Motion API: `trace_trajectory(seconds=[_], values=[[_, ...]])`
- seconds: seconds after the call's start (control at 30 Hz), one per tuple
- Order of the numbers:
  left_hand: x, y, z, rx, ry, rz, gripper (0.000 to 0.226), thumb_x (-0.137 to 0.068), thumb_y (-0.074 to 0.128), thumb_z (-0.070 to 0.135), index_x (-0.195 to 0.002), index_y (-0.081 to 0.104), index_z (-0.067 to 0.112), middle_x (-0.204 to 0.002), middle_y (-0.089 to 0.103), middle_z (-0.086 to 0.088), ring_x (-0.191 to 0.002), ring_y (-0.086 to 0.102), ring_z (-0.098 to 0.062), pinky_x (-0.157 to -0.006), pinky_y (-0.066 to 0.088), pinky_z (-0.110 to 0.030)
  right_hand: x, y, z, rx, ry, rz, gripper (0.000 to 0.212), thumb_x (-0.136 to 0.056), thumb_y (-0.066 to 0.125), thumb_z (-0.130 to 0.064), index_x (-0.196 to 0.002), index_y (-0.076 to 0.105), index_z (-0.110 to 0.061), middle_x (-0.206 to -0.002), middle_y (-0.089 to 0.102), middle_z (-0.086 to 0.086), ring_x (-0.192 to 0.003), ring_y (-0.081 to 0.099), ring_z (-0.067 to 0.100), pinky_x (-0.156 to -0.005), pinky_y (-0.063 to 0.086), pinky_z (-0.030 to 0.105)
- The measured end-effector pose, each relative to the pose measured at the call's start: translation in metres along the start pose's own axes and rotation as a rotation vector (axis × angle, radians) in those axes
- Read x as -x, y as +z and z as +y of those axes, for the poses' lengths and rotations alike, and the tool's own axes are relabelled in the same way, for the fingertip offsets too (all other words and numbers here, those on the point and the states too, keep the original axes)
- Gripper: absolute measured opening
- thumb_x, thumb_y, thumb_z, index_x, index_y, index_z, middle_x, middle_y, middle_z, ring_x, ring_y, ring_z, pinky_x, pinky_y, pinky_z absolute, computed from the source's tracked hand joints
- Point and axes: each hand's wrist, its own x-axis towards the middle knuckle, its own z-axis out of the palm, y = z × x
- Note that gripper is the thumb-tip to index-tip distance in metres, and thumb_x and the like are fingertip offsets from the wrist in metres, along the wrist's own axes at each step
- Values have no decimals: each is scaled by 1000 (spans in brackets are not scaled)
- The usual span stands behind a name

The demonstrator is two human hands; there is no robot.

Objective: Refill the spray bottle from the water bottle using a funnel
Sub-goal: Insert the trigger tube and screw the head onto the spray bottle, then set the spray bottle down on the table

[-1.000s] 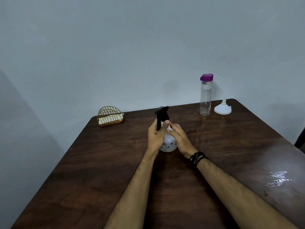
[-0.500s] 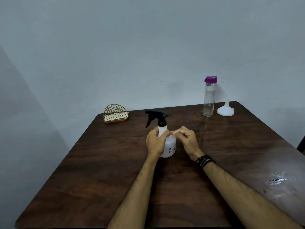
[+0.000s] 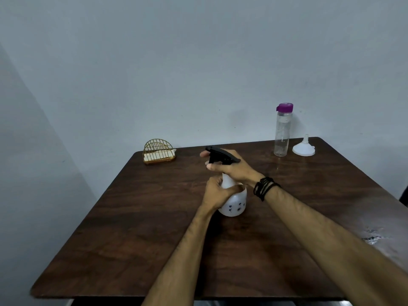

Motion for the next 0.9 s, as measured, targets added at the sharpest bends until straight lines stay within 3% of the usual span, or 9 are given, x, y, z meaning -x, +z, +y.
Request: trace_trajectory(seconds=[0.1,0.2,0.27,0.43,0.53,0.63,0.73,0.8,0.9], values=[[9,6,-3,-74,-27,108,42,-73,84,41,-102,68,16,-95,73,1,-87,70,-12,-75,59,-37,3,6,-1,-133,28,91,26,-91,59,7,-115,68,0,-110,74,16,-112,69,23,-103,51,35],[24,14,-4,-111,-40,226,57,-66,86,49,-105,61,17,-99,66,5,-88,64,-7,-64,48,-18,8,12,-3,-125,39,210,24,-90,55,10,-110,68,2,-105,74,19,-106,70,21,-92,53,24],[31,16,-3,-138,-34,204,68,-59,89,52,-110,58,17,-103,63,5,-91,62,-7,-63,43,-14,13,16,-4,-152,54,234,22,-90,57,9,-107,69,0,-104,74,19,-99,71,18,-84,52,22],[47,14,0,-185,33,100,92,-48,93,50,-126,53,21,-115,60,8,-103,59,-8,-76,51,-21,32,12,-2,-234,91,125,26,-84,75,-4,-108,70,-11,-110,73,13,-104,69,25,-94,53,45],[52,18,1,-191,33,111,84,-48,91,50,-120,58,23,-110,65,8,-101,63,-9,-79,56,-28,38,7,-2,-191,99,49,32,-85,77,-13,-115,69,-13,-115,70,17,-102,70,25,-94,55,45],[58,31,8,-108,-84,105,77,-46,91,51,-113,64,23,-102,71,8,-93,67,-8,-76,60,-31,40,4,-9,-82,163,58,29,-90,75,-21,-116,68,-10,-112,72,16,-91,71,26,-87,56,45],[67,52,23,66,-276,80,75,-40,92,55,-101,72,16,-93,75,0,-85,72,-14,-74,63,-39,38,-4,-15,18,356,28,32,-93,71,-28,-118,68,-8,-103,76,13,-82,70,25,-79,56,42],[74,70,30,240,-369,41,73,-39,88,54,-97,74,12,-88,76,-4,-82,73,-18,-71,62,-36,40,-13,-18,114,543,-87,29,-94,70,-31,-108,70,-6,-97,77,10,-80,68,24,-74,57,38],[89,90,41,438,-427,16,42,-59,85,38,-90,71,13,-89,75,-8,-86,74,-24,-71,59,-33,47,-21,-20,183,723,-212,27,-97,65,-33,-100,70,-7,-97,74,13,-79,66,25,-74,55,37]])
